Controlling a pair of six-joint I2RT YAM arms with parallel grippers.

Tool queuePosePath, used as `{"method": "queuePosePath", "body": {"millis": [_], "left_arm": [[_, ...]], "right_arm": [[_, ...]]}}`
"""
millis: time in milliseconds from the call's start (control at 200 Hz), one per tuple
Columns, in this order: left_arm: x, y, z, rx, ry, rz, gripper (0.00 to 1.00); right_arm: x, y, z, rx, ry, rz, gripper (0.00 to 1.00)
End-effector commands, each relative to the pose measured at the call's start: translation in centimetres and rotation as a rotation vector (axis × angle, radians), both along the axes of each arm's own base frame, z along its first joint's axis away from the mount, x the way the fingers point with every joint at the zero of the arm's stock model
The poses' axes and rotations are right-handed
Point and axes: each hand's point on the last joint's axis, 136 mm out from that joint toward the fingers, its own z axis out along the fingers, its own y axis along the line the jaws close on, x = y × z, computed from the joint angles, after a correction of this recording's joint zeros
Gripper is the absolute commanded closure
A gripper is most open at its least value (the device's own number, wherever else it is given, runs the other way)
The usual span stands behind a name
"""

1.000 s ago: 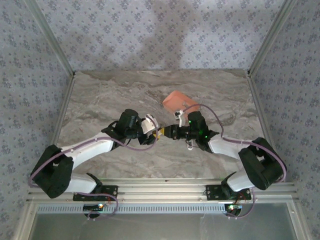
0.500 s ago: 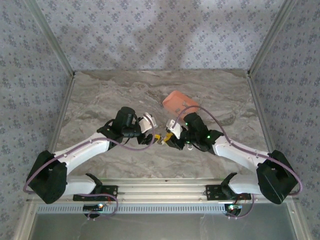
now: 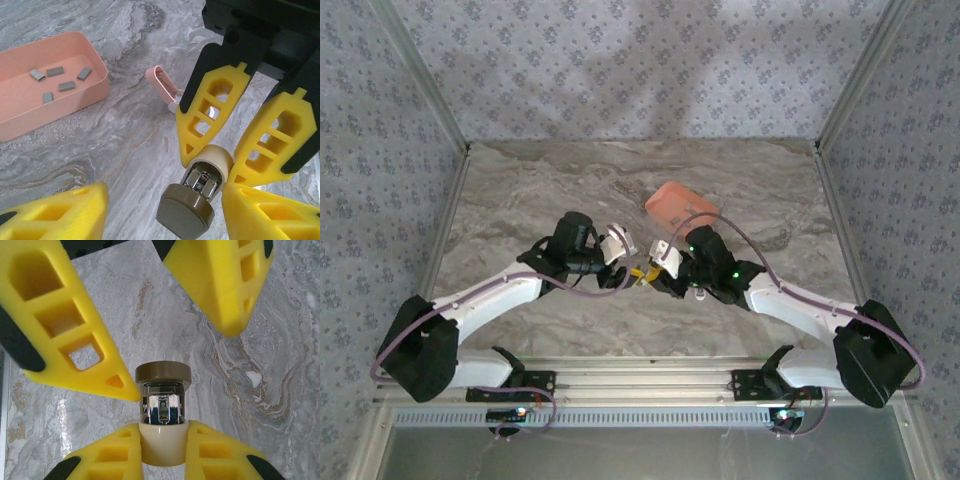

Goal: Load the staples into the stapler

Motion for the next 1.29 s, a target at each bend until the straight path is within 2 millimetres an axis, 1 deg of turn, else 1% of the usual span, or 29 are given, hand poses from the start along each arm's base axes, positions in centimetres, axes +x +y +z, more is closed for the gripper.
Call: {"method": "queuePosePath", "body": {"millis": [0,210,495,675,850,950,1020,1099,1214,1289], "left_arm": [[1.2,-0.3,1.2,-0.023,-0.033,0.038,0.41],[2.5,1.0,0.3,0.03,-0.065,0.133,0.45],[3.7,2.9,-1.1,0.082,-0.074,0.222,0.45],[3.6,3.5,-2.7,0.114,-0.049,0.235,0.45],[2.4,3.6,-4.8,0.147,0.015,0.197,0.45],[2.1,3.7,-5.3,0.15,0.034,0.195,0.45],[1.8,3.7,-4.9,0.141,0.028,0.187,0.43],[1.1,3.3,-3.5,0.103,0.003,0.139,0.4],[-0.5,2.5,-1.0,0.049,-0.046,0.02,0.38],[-1.9,2.0,-0.1,0.05,-0.087,-0.083,0.38]], "right_arm": [[-0.4,0.4,1.0,0.03,-0.038,0.031,0.93],[-0.8,0.0,1.1,0.038,-0.044,0.031,0.93],[-1.9,-1.1,1.5,0.055,-0.057,0.024,0.94],[-2.2,-1.8,2.0,0.07,-0.085,0.01,0.96],[-2.1,-2.3,2.9,0.108,-0.118,-0.013,0.96],[-2.1,-2.6,3.3,0.115,-0.132,-0.017,0.96],[-2.1,-2.8,3.2,0.106,-0.132,-0.02,0.97],[-2.2,-3.0,2.8,0.078,-0.135,-0.004,0.97],[-2.6,-3.0,2.5,0.04,-0.138,0.03,0.97],[-2.9,-2.9,2.5,0.029,-0.147,0.059,0.97]]}}
